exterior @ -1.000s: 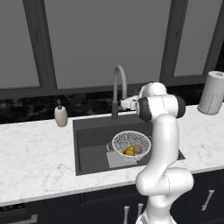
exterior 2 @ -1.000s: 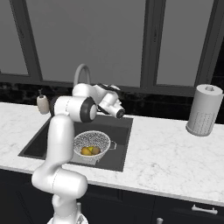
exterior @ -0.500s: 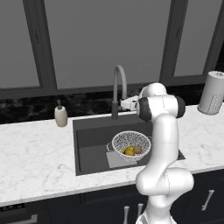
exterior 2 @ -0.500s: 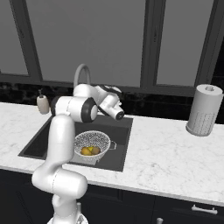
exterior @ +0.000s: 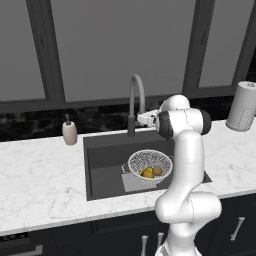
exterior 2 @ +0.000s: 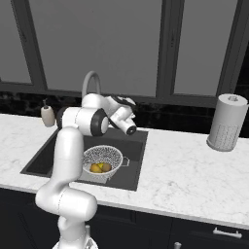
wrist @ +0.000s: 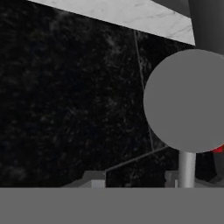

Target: Put the colander in the sink, put the pear, pear, kiwi in the colander, and turn on the sink faucet and pour water over the colander.

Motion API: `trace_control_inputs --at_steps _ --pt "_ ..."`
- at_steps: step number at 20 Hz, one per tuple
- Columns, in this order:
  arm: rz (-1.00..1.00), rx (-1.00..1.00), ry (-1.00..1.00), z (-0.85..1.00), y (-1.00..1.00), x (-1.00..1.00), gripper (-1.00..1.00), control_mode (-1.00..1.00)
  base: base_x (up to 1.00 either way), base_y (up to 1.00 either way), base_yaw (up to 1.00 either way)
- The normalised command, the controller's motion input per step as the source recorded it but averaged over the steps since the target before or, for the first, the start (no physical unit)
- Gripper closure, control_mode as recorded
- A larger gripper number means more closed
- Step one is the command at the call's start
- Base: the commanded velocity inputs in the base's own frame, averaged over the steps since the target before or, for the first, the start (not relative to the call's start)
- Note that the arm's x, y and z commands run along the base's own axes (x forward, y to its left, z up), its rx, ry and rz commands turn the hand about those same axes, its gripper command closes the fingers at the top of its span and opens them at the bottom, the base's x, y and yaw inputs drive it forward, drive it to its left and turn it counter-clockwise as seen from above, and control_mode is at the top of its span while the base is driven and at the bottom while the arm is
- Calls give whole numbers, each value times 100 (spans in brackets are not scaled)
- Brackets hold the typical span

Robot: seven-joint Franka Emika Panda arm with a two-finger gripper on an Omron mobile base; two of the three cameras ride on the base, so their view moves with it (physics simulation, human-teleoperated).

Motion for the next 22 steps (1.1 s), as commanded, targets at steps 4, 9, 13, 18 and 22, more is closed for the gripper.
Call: trace_control_inputs --at_steps 4,9,13,18,22 --pt "-14 1 14 44 -68 70 100 -100 0 0 0" --pt "-20 0 30 45 -99 79 100 -100 0 0 0" --pt "-17 4 26 41 -100 79 100 -100 0 0 0" --pt "-13 18 9 10 -100 63 100 -100 0 0 0" --pt "-4 26 0 -1 -100 49 100 -100 0 0 0"
